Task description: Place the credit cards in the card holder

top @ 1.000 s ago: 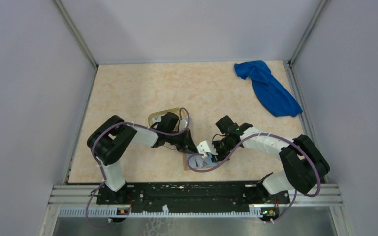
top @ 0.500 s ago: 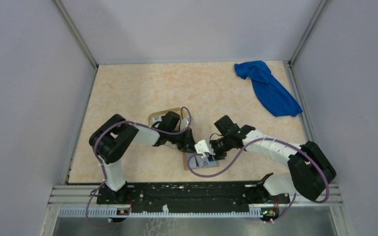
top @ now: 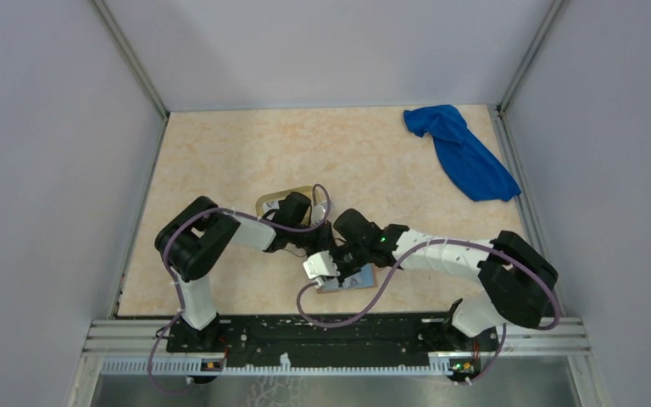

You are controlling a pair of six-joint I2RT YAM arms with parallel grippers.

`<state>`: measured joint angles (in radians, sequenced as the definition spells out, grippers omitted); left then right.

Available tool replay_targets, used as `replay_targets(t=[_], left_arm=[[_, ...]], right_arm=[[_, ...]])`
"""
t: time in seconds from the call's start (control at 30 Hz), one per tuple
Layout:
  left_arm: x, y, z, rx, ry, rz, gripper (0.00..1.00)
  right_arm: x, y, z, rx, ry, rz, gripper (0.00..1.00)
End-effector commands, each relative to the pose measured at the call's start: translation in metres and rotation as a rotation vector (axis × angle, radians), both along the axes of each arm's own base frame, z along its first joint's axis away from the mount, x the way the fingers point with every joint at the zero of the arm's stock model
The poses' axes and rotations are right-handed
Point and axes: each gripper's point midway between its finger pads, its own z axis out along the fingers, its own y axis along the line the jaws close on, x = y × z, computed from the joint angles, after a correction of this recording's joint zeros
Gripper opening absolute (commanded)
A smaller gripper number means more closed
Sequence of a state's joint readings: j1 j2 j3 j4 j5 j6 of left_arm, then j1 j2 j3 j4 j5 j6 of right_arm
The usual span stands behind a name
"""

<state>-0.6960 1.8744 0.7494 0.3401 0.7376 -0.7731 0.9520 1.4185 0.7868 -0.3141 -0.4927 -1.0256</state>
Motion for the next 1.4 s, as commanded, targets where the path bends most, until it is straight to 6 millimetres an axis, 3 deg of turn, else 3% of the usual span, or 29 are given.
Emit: replay_targets(t=[0.0,0.5,0.83,1.37], left_arm=[[-0.008,0.014,-0.033,0.109,0.039,0.010,0.17],[-0.009,0.014,-0.033,0.101,0.038,0.008,0.19],[-0.012,0.017,-0.037,0.111,0.038,0.004,0.25],[-0.005,0.016,-0.028,0.108,0.000,0.029,0.26]], right_arm=[[0.020,0.021,0.007,0.007,-0.135,-0.057,0.00],[0.023,0.002,-0.023,-0.142,-0.186,-0.046,0.00],[0.019,-0.017,-0.029,-0.237,-0.198,-0.009,0.00],[0.024,-0.034,-0.037,-0.320,-0.218,-0.025,0.00]])
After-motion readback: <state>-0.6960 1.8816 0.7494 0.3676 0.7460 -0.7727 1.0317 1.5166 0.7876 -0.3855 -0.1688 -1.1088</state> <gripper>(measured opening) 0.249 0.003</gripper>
